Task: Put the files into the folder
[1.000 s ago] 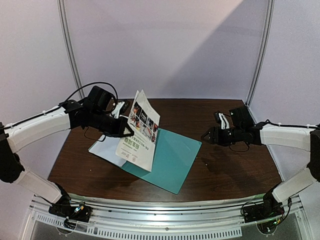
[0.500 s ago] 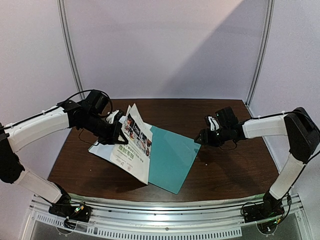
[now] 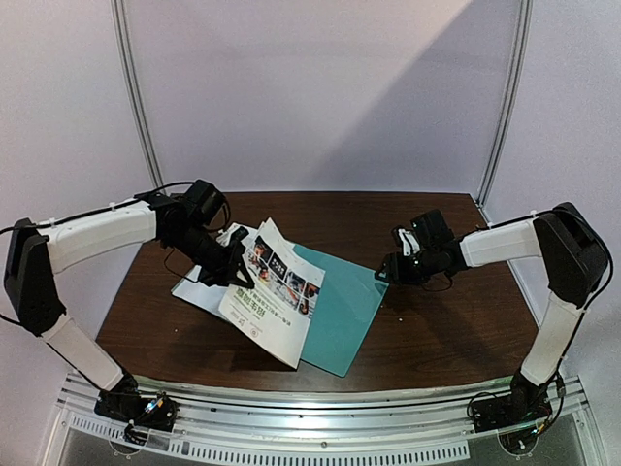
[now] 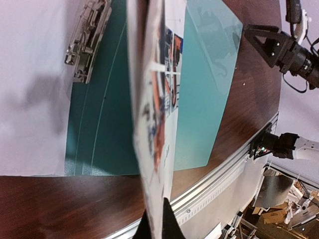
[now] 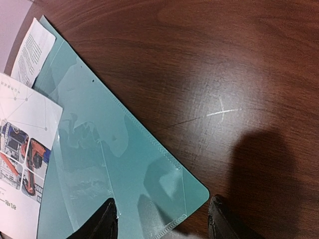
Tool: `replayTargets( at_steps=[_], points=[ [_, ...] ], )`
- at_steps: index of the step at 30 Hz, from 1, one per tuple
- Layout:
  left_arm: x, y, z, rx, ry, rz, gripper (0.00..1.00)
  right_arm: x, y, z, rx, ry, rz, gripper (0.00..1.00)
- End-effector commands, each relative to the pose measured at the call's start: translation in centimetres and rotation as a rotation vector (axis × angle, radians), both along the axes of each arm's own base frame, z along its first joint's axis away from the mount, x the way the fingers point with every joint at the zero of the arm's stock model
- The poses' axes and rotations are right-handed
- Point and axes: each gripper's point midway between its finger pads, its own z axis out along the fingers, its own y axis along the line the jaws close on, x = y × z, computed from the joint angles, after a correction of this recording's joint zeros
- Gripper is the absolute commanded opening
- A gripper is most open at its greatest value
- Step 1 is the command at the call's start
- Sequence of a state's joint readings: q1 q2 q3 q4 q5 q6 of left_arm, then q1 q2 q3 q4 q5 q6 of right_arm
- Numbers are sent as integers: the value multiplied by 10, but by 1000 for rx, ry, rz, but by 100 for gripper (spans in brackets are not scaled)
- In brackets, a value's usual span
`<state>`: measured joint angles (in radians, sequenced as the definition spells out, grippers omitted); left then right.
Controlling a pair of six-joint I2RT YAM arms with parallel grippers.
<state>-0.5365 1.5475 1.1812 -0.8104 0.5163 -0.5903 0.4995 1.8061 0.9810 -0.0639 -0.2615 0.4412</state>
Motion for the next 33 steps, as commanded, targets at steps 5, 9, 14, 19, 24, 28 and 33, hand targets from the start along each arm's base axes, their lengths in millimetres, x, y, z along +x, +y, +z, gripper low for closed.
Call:
replayTargets(
  at_steps=[5,9,14,19,24,28,33],
  points=[
    [14,12,13,59,-4,26,0,1,7,-11,4,0,28,60],
    [16,15,9,63,7,41,0,1,10,-12,20,2,38,60],
    [18,12,-9,65,29,23,0,-3,13,-17,37,30,47,59],
    [21,7,-24,71,52,-7,0,0,18,-14,63,17,55,59],
    [23,9,-35,102,60,-43,0,0,20,-12,79,18,57,59],
    [23,8,-44,108,64,-59,0,0,22,-11,92,22,58,58],
    [23,6,-54,117,64,-82,0,0,23,-12,94,29,58,58]
  ],
)
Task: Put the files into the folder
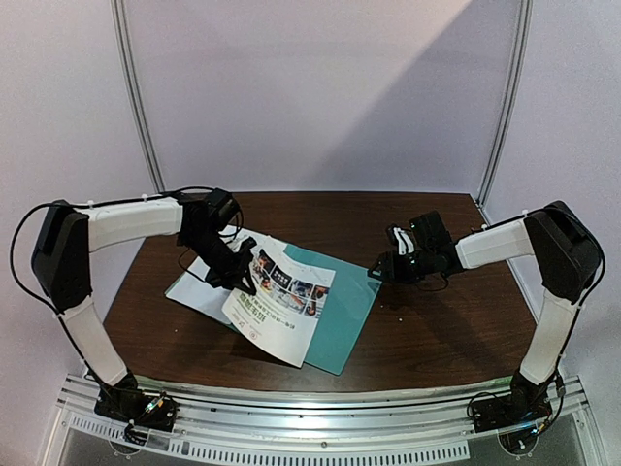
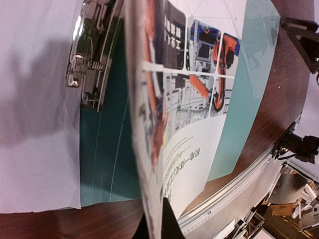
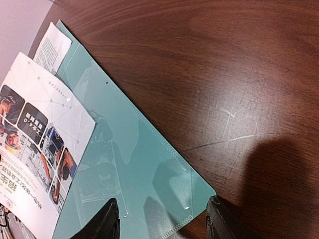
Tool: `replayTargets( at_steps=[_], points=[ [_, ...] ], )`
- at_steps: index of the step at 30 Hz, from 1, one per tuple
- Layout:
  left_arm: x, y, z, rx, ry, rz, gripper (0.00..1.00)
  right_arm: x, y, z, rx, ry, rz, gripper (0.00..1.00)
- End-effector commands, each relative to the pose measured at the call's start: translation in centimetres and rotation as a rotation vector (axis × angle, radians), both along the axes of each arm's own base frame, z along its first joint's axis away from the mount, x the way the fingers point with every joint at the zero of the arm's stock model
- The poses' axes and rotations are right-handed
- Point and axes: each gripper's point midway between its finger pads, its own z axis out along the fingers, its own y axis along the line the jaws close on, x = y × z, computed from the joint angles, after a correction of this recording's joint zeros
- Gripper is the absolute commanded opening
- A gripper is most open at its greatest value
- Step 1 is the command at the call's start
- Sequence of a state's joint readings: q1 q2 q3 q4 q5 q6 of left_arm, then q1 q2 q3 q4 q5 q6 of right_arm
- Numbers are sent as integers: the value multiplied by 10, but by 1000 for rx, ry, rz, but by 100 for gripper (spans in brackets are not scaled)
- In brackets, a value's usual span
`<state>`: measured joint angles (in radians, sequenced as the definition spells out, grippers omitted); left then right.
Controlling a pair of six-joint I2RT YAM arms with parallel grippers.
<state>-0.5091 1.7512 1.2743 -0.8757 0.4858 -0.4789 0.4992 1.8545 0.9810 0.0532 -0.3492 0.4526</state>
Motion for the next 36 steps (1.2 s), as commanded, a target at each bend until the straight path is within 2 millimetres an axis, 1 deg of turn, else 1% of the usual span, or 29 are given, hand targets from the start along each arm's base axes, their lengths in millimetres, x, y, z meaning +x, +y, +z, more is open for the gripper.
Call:
replayTargets(
  at_steps=[1,7,11,28,34,36],
  points=[
    [5,0,-10,5,-12,-30,0,-7,3,-14,-3,53,11,58],
    [6,-6,-17,-4,-6,-45,0,-7,4,-15,0,61,12,57],
    [9,-14,-18,-21,-12,-57,0,-7,5,-14,1,62,11,57],
    [11,-52,-29,-57,-7,-127,0,-6,4,-14,-8,62,14,56],
    [14,-60,-37,-38,-4,-165,0,-6,5,-15,-6,66,16,55],
    [17,-65,-37,-37,-9,-180,0,-6,5,-16,-7,67,18,55]
  ],
)
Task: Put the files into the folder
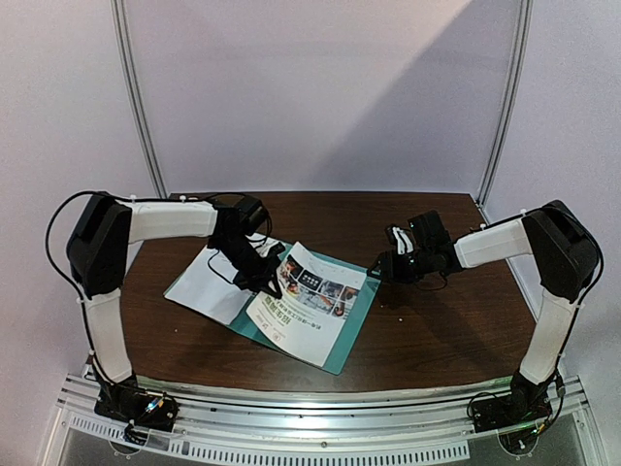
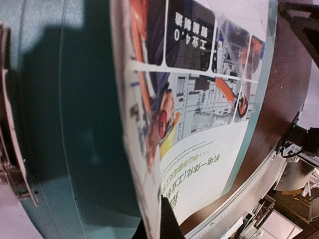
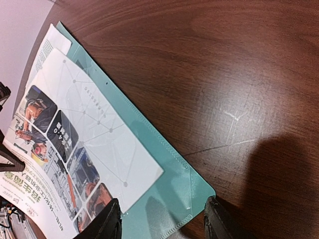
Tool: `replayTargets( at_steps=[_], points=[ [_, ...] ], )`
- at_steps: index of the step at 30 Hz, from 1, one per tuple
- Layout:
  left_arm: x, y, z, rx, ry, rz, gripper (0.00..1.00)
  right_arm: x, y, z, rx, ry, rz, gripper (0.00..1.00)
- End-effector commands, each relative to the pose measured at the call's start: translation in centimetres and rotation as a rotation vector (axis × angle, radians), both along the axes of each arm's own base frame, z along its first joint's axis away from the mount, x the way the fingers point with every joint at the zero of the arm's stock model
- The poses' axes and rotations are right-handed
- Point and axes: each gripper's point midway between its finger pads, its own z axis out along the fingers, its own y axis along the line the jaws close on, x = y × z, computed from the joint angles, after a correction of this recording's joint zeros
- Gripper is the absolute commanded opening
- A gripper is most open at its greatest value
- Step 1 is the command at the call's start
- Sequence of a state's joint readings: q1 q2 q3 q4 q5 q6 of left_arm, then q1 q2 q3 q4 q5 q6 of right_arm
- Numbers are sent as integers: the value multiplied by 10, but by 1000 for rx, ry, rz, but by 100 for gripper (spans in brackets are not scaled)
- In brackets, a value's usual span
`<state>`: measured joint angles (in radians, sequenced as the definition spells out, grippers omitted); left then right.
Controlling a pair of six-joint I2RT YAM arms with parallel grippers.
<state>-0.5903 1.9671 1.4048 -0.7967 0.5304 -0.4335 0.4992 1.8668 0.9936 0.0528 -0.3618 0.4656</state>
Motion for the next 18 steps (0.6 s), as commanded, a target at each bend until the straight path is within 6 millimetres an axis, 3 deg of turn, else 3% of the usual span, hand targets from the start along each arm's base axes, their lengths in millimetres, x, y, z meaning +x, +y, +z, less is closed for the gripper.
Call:
replayTargets(
  at_steps=[1,11,18],
  points=[
    [4,-13,-5,1,-13,-53,0,-8,2,-15,-20,55,18,55],
    [-1,-24,-14,23,-2,-128,0,-8,2,-17,-20,59,19,54],
    [-16,-5,-10,111,-19,-232,0,-8,1,-18,-26,62,18,54]
  ],
)
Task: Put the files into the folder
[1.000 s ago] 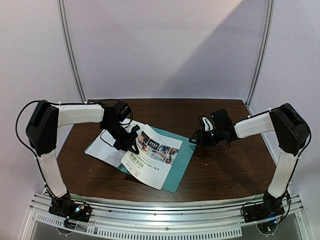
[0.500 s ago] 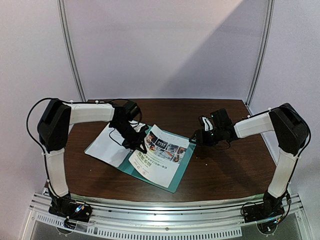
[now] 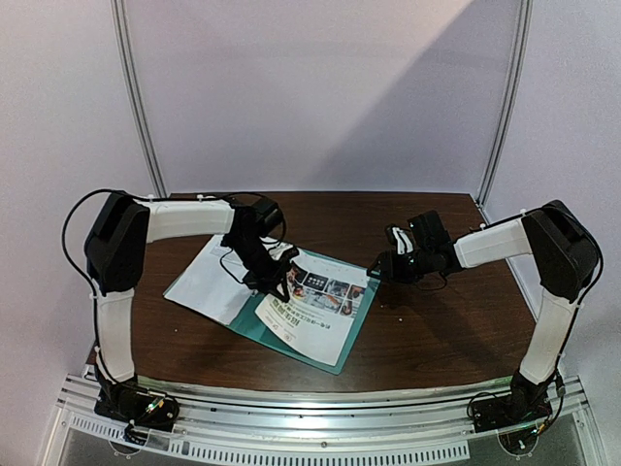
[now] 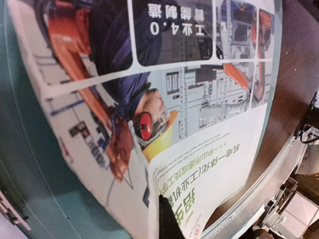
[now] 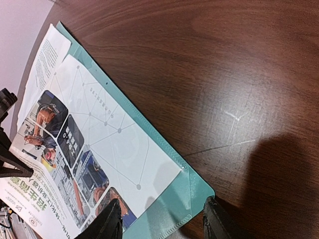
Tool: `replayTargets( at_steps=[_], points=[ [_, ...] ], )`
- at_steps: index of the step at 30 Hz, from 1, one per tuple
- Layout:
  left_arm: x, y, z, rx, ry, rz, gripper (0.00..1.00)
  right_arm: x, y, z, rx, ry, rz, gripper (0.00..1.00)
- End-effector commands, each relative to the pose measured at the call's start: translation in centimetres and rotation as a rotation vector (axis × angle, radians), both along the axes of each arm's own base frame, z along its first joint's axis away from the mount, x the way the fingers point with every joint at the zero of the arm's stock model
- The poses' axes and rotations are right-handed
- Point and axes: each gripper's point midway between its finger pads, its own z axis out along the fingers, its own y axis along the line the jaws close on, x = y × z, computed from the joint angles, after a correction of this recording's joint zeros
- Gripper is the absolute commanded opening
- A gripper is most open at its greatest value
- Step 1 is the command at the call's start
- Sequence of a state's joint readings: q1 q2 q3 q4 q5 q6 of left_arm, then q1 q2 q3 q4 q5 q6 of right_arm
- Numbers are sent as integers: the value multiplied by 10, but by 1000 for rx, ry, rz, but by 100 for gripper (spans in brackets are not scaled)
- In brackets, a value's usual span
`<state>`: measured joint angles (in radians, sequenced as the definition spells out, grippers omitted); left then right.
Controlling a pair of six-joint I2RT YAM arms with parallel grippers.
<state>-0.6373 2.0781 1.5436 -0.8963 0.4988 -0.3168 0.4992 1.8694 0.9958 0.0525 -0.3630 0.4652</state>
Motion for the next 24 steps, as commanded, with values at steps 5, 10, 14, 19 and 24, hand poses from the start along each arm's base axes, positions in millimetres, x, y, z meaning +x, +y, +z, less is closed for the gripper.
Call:
replayTargets(
  at_steps=[5,10,14,19,24],
  points=[
    [-20,19,6,71,-21,-95,0,-8,1,-16,-25,59,15,54],
    [-20,22,5,70,-28,-76,0,-8,1,-17,-27,62,15,54],
    [-14,10,4,27,-36,-48,0,-8,2,-17,-19,68,14,54],
    [-6,-2,3,-14,-43,-4,0,-10,2,-18,-20,77,15,54],
    [4,-8,7,-39,-56,68,0,-11,2,-18,-17,79,18,54]
  ],
)
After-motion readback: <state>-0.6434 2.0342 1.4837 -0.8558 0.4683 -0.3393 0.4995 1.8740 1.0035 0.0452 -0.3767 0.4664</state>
